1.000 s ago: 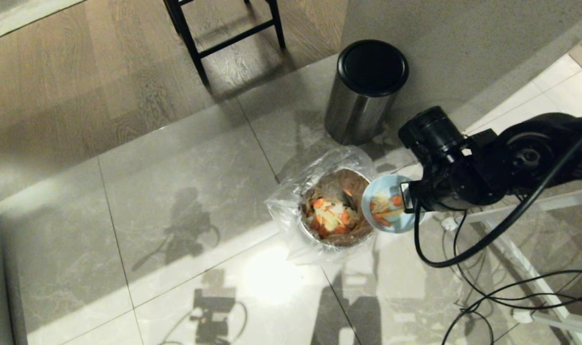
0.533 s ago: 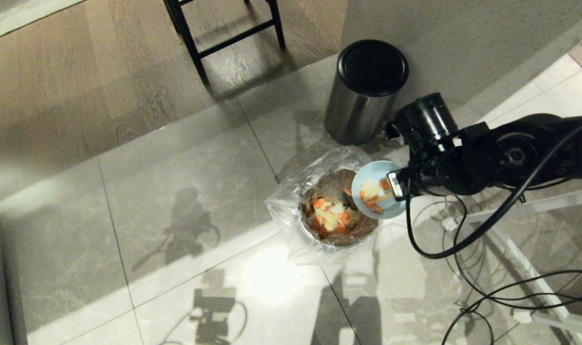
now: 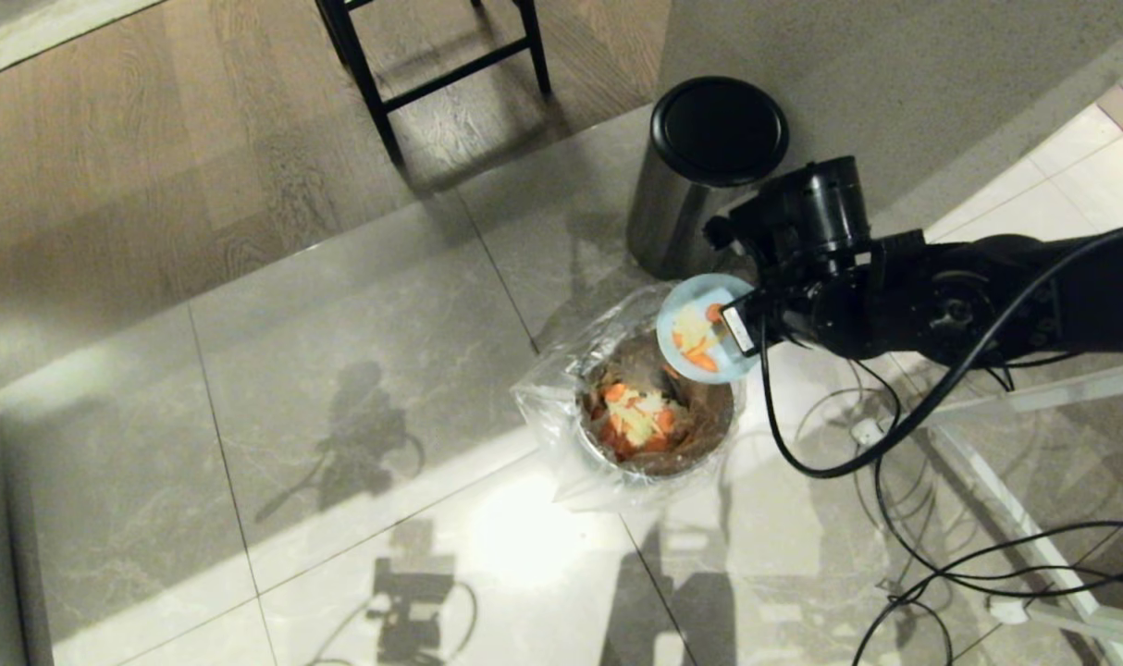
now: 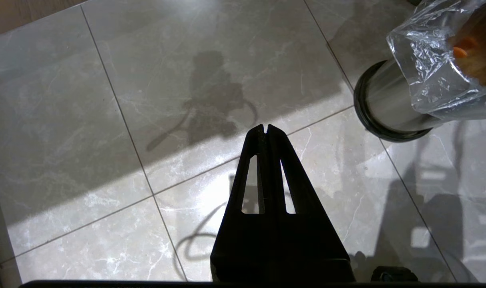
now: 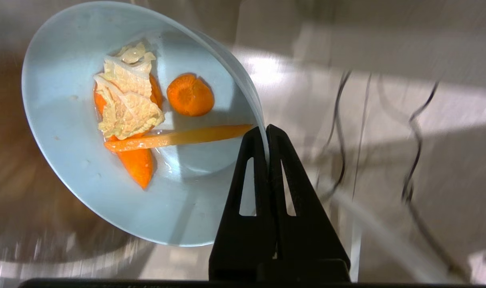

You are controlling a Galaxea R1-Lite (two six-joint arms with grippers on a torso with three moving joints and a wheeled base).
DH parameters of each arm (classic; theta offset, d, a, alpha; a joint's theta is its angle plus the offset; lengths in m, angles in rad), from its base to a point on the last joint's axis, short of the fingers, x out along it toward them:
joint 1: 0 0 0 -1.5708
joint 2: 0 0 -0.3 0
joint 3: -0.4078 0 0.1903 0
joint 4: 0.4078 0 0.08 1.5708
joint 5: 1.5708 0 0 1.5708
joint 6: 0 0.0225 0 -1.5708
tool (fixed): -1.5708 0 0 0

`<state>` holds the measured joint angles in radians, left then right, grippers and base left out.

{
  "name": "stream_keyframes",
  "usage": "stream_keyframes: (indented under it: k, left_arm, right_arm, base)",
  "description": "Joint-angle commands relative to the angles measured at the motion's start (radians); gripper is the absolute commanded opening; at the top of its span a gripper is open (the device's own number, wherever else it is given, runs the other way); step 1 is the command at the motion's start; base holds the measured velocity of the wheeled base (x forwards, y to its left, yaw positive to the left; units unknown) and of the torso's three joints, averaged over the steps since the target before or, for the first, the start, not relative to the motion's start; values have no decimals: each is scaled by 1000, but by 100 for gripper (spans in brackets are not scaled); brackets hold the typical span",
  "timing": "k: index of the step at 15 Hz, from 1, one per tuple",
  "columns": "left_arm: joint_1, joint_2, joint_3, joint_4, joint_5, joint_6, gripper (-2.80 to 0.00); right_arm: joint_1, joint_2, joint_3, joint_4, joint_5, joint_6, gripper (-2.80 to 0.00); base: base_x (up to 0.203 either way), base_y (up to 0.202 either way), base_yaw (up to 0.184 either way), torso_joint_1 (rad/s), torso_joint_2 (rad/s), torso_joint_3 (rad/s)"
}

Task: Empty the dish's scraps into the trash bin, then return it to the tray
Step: Pour the leftover food from the bowl into the trash can

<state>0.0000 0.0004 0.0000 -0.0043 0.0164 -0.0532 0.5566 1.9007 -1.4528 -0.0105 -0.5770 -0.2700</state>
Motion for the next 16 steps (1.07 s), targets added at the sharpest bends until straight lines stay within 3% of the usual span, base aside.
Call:
stream_keyframes:
  k: [1,8,16]
  left_arm:
    - [0,1,0,0,0,-2,-280]
    - [0,1,0,0,0,0,-280]
    - [0,1,0,0,0,0,-280]
  right_arm:
    - [2,22,1,-75,-3,-36,-280]
    - [54,64,32,-363,5,-231,-280]
    - [129,25,50,-370,5,-248,-280]
  base:
    - [0,0,0,0,0,0]
    - [0,0,0,0,0,0]
    - [0,0,0,0,0,0]
